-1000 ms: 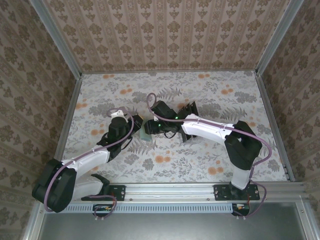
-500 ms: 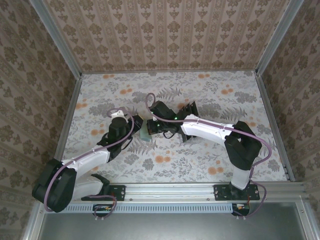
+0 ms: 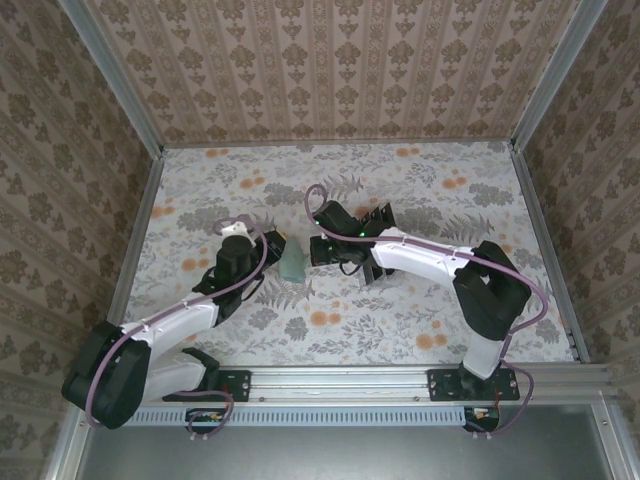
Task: Put the credit cards into the card holder
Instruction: Open the button on the card holder, then open the card holder at the center of the table.
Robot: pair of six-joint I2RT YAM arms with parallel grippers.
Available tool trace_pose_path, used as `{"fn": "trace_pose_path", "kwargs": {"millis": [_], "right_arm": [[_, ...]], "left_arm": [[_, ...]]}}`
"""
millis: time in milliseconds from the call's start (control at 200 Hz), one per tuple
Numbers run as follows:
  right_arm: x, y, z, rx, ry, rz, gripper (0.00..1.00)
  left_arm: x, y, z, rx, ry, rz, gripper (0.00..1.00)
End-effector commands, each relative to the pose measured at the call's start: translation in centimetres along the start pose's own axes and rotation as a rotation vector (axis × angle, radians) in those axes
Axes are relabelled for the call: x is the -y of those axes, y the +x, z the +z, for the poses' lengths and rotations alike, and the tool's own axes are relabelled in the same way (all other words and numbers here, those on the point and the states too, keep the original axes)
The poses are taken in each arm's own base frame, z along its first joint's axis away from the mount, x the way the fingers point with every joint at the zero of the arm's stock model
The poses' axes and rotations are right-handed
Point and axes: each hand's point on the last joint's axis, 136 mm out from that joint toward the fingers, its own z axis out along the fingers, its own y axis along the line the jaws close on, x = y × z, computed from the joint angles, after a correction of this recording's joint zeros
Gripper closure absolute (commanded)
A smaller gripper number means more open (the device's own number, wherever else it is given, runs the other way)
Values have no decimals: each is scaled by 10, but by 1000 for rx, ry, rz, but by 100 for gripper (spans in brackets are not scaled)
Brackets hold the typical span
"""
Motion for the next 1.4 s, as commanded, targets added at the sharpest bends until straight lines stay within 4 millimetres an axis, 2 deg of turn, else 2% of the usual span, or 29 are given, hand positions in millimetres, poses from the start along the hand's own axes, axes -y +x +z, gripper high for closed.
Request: {"fn": "trace_pose_path", "kwargs": {"millis": [0,50,130,340,650,875,1010,1135,1395], "right_arm": [[-19,-12,-17,33,-83,-23,100],[-24,-12,-16,27,-108,-23,100],[-30,-11,-13,10,-134,-24,100],[-37,-10,-15,1,-172,-18,100],[-51,-22,-30,28,-214,-13,100],[-51,-25,-32,33,-206,-14,100],[-47,-21,-28,25,-191,-11,100],[-41,-18,-24,21,-171,-9,100],[-15,-5,-10,-3,-115,14,100]], "left_arm": [[-9,4,-3,-11,-38,41,44],[-17,7,-4,-20,-71,54,32],[-30,13,-7,-40,-119,78,25],[-46,24,-15,-97,-182,153,23],[-45,30,-11,-137,-173,197,22],[-46,34,-3,-158,-168,204,22],[-51,37,-1,-169,-180,204,27],[-57,39,-3,-169,-202,205,36],[-82,37,-19,-146,-315,197,69]]}}
